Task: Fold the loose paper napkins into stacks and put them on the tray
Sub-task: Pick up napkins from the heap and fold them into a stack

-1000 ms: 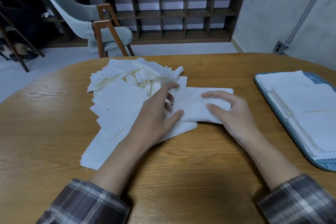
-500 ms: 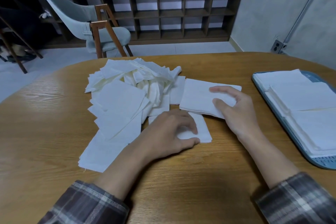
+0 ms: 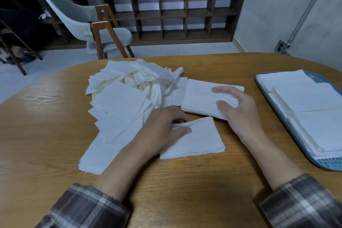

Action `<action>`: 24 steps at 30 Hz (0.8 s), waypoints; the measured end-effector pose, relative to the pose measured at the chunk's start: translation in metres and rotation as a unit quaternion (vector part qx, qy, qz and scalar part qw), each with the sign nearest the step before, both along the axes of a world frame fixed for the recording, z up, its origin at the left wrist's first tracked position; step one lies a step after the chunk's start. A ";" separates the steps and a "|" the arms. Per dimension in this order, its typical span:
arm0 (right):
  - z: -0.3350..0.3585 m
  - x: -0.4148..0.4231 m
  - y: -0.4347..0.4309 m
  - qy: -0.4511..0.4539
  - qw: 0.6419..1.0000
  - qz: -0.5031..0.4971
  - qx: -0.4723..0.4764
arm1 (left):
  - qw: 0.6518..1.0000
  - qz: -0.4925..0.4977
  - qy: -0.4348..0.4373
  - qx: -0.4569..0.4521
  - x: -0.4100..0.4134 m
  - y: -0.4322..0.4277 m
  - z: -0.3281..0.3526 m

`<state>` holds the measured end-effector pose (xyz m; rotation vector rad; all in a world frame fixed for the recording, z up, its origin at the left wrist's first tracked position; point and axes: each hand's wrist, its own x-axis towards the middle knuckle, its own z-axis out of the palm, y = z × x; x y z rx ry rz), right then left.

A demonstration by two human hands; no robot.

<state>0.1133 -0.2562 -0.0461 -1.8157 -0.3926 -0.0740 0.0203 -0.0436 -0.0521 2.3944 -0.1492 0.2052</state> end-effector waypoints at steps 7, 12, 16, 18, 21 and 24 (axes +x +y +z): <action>0.005 -0.003 -0.002 -0.012 1.000 0.002 0.019 | 0.999 -0.040 -0.014 -0.012 -0.005 -0.004 0.006; 0.007 -0.004 -0.001 -0.004 0.998 0.044 0.039 | 0.997 -0.030 -0.053 -0.044 -0.007 -0.005 0.009; 0.006 -0.004 0.001 0.015 0.995 0.083 0.055 | 0.994 -0.027 -0.060 -0.085 -0.010 -0.004 0.013; 0.006 -0.005 0.001 0.028 0.992 0.105 0.071 | 0.992 -0.018 -0.058 -0.110 -0.011 -0.004 0.017; 0.009 -0.009 0.001 0.065 0.982 0.149 0.094 | 0.985 0.017 -0.079 -0.155 -0.010 -0.002 0.022; 0.008 -0.015 0.003 0.084 0.976 0.186 0.080 | 0.976 0.052 -0.105 -0.184 -0.009 0.000 0.023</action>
